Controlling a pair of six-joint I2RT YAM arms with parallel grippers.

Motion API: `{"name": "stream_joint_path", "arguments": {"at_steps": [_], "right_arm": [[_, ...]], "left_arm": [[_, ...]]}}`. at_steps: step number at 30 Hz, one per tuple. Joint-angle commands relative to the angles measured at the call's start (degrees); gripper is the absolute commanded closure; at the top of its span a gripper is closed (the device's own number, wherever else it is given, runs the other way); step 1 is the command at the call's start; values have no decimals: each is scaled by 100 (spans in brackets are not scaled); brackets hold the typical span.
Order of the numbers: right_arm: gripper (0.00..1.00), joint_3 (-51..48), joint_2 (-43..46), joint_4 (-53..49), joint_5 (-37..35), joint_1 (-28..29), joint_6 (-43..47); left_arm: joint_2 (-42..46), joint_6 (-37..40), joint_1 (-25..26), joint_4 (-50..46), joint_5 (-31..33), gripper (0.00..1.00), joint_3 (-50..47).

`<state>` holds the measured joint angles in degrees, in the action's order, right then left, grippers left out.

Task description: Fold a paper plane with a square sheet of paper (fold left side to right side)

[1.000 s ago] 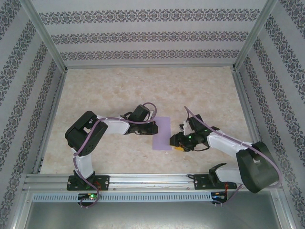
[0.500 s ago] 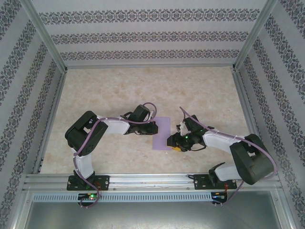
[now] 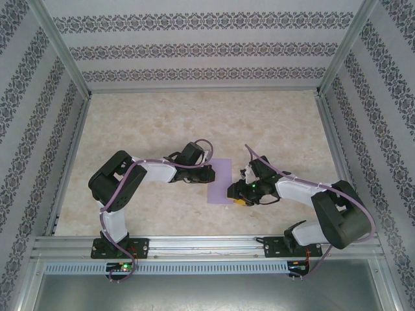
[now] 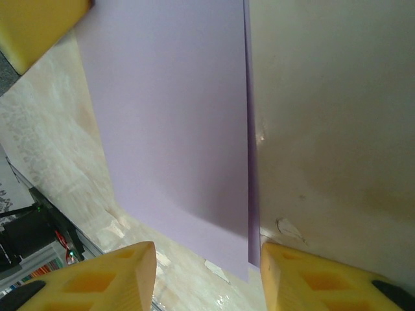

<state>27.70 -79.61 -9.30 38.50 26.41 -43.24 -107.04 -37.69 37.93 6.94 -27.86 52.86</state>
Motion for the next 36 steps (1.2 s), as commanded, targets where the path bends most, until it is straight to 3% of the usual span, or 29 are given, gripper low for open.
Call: {"name": "stream_joint_path", "arguments": {"at_steps": [1,17,36], "right_arm": [[54,113,-186,686,157,57,-13],[55,112,-137,837,294,-160,-57],[61,687,-985,1087,362,-608,324]], "left_arm": [[-114,69,67,-461,49,91,-73],[-48,82,65,-485,54,91,-73],[51,63,63,-388,-22,91,-133]]}}
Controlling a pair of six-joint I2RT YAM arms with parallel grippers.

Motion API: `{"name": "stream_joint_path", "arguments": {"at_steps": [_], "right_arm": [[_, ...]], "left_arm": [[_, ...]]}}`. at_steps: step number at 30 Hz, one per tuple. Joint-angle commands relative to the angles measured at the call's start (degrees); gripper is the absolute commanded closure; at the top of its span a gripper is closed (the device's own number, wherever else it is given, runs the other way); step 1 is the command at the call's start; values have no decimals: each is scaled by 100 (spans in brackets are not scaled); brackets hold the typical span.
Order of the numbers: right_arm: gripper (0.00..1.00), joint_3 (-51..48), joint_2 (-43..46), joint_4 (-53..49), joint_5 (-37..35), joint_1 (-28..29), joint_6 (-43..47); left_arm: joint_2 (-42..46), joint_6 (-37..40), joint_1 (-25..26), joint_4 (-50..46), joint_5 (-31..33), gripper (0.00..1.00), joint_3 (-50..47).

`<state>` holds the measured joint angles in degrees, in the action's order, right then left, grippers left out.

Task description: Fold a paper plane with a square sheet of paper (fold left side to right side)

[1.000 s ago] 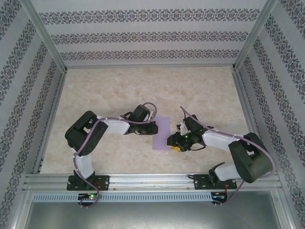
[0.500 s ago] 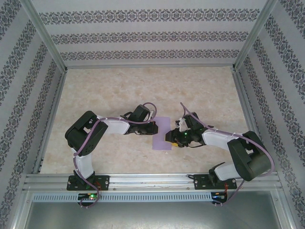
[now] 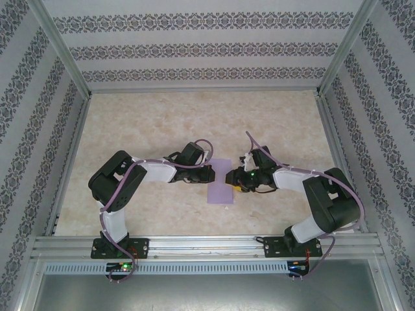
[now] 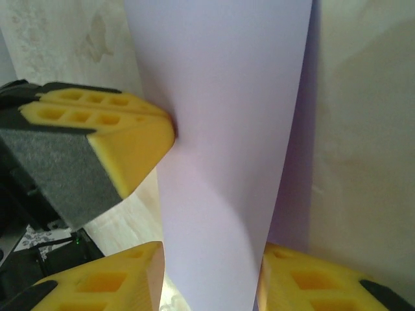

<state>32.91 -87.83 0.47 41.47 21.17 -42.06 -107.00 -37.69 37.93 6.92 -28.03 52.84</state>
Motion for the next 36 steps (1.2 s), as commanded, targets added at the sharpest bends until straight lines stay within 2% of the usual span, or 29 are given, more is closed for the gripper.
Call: {"name": "stream_joint_path", "arguments": {"at_steps": [1,9,15,24,31,36], "right_arm": [[61,216,-246,126,99,-121,231],[66,479,-623,142,124,-294,431],[74,480,-760,155,190,-354,531],[100,388,-610,190,378,-381,454],[100,357,-369,16,508,-394,159],[100,381,-288,-104,568,-394,-10]], "left_arm": [[50,61,65,-370,-4,91,-142],[140,78,66,-384,34,91,-166],[248,134,65,-444,44,87,-84],[713,280,65,-605,236,79,55],[1690,703,179,-534,592,70,-420],[2460,1616,854,-1152,1319,60,-563]]}}
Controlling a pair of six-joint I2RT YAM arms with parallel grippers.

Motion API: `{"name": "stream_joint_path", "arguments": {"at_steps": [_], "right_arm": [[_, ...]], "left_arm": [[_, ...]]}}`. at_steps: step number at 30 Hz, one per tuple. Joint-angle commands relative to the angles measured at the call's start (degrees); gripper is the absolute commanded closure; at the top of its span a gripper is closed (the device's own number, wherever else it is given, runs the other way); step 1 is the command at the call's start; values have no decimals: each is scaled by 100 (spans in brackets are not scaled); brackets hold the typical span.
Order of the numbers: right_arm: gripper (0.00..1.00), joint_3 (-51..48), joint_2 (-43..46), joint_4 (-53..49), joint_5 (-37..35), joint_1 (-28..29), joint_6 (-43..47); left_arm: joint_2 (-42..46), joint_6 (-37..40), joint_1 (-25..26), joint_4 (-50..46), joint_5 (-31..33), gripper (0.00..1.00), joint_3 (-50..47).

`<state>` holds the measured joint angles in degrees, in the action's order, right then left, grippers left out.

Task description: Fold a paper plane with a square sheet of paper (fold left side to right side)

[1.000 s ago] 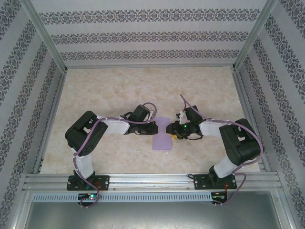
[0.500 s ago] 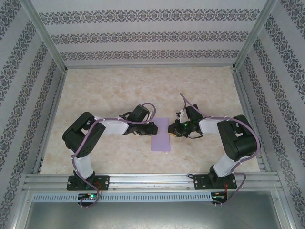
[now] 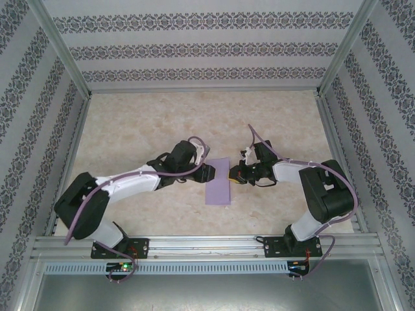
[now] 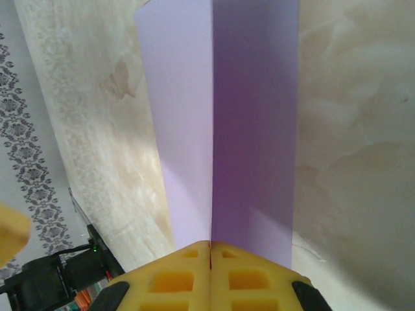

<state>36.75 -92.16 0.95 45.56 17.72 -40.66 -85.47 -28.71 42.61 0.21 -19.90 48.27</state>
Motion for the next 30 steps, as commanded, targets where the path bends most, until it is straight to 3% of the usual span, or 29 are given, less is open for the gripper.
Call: {"name": "stream_joint_path", "arguments": {"at_steps": [1,7,15,21,26,30], "right_arm": [[100,7,154,-194,156,-49,-147],[100,25,181,-271,120,-49,-203],[100,43,172,-324,82,-65,-196],[100,29,146,-330,85,-66,-179],[100,22,154,-337,94,-65,-167],[100,27,141,-334,86,-74,-152]], "left_arm": [[396,832,547,-573,673,57,-130],[458,1312,1739,-742,1810,45,-152],[-985,1709,2873,-1518,3306,36,941],[-1989,1701,3077,-2221,4240,33,1804],[-2168,1639,3087,-2332,4671,30,1957],[-2230,1650,3086,-2367,4720,39,1987]]}}
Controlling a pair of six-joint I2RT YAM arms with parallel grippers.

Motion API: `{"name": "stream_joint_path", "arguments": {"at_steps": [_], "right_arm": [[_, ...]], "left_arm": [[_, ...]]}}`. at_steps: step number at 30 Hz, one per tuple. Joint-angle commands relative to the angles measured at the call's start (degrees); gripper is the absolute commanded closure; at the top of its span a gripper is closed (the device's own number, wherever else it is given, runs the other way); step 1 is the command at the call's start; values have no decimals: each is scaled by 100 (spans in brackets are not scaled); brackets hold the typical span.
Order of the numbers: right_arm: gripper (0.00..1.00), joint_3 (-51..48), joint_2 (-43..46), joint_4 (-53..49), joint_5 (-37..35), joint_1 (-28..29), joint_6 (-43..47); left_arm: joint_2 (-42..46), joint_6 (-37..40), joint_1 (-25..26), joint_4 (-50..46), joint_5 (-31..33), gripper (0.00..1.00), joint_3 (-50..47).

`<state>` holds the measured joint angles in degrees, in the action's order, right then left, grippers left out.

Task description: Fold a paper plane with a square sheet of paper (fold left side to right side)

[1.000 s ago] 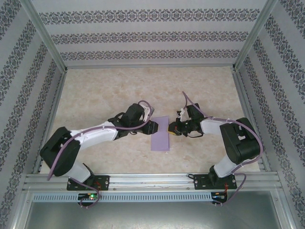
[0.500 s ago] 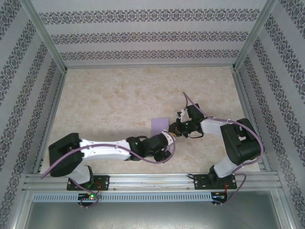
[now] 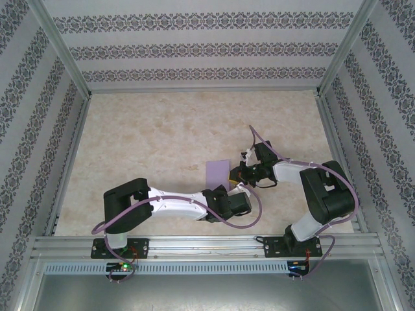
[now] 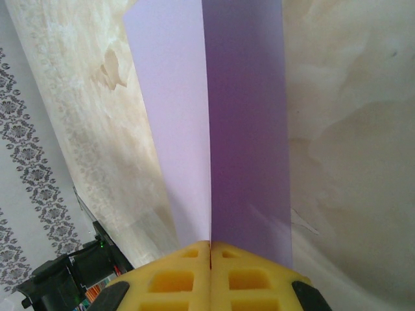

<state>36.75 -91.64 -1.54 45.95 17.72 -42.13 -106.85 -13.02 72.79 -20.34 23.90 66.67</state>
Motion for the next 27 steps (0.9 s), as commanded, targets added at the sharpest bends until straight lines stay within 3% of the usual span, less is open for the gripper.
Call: {"name": "stream_joint_path", "arguments": {"at_steps": [1,9,13,16,22,27], "right_arm": [[100,33,80,-83,37,-66,7],[100,69,22,-160,-25,-92,106],[99,112,114,-167,-19,-88,150],[92,139,312,-176,-44,-123,219],[76,24,1039,-440,-385,-363,516],[75,-300,1752,-896,-626,-660,896]], "left_arm": [[-82,80,68,-298,314,42,122],[203,72,57,9,129,81,-114],[302,27,10,73,-46,92,-181],[429,-32,-92,113,-300,97,-232],[928,-374,-626,724,-1748,100,-683],[1249,-992,-1369,1666,-3460,100,-1273]]}}
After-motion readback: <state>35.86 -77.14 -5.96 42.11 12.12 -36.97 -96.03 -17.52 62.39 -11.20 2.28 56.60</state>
